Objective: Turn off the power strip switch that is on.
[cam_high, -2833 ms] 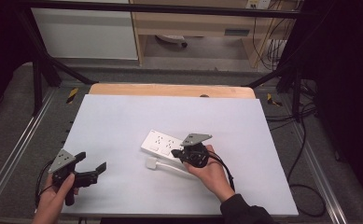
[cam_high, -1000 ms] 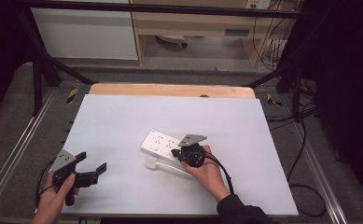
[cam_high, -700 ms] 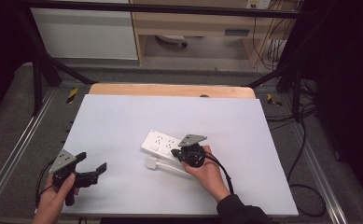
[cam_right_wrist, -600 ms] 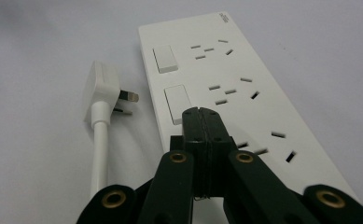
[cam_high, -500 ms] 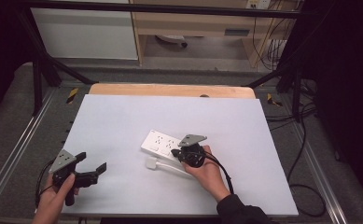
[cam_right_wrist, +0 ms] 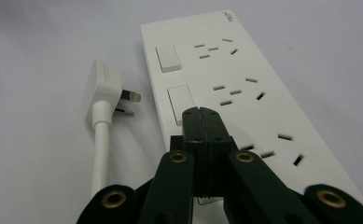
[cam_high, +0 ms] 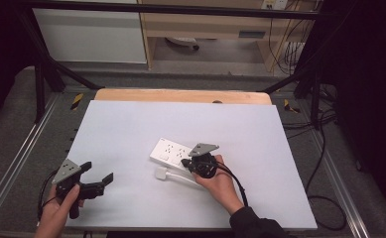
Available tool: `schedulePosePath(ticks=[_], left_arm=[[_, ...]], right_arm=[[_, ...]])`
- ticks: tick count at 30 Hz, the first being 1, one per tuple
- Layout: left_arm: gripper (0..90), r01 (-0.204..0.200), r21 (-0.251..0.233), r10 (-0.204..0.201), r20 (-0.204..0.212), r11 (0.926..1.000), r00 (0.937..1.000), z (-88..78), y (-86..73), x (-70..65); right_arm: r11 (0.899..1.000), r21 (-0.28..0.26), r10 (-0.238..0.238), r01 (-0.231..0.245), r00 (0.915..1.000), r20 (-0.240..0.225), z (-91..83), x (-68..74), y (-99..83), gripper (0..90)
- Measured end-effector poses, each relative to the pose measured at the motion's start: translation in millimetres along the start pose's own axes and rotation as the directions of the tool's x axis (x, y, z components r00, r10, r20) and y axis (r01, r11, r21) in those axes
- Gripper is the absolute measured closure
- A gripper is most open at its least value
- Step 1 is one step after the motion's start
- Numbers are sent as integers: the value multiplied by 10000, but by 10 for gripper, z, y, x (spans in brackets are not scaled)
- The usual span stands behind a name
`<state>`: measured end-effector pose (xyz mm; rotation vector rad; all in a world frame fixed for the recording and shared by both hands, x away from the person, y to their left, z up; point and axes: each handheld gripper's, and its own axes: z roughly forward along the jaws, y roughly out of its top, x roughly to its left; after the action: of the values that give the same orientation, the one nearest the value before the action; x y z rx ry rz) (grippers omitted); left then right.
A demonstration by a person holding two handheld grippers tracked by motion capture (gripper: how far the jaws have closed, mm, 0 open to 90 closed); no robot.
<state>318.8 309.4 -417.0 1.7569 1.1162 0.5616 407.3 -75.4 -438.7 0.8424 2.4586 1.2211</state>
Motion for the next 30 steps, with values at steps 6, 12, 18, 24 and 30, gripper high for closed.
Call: schedulePosePath(ticks=[6,12,18,24,30], left_arm=[[57,-3,-3,3,7,10000,10000,0,0,0],[57,-4,-10,4,2,10000,10000,0,1,1],[57,-5,-36,5,-14,10000,10000,0,2,-1],[57,8,-43,-8,15,10000,10000,-4,3,0],[57,-2,-46,2,26,10000,10000,-4,5,-1]], right_arm=[[10000,1,-9,9,10000,-3,5,11,2,900],[10000,-12,-52,52,10000,8,6,12,3,900],[10000,-28,-59,59,10000,7,7,10,1,900],[9996,-249,153,-155,9999,-53,-3,2,-5,900],[9990,-402,198,-199,9998,-6,-35,-11,7,900]])
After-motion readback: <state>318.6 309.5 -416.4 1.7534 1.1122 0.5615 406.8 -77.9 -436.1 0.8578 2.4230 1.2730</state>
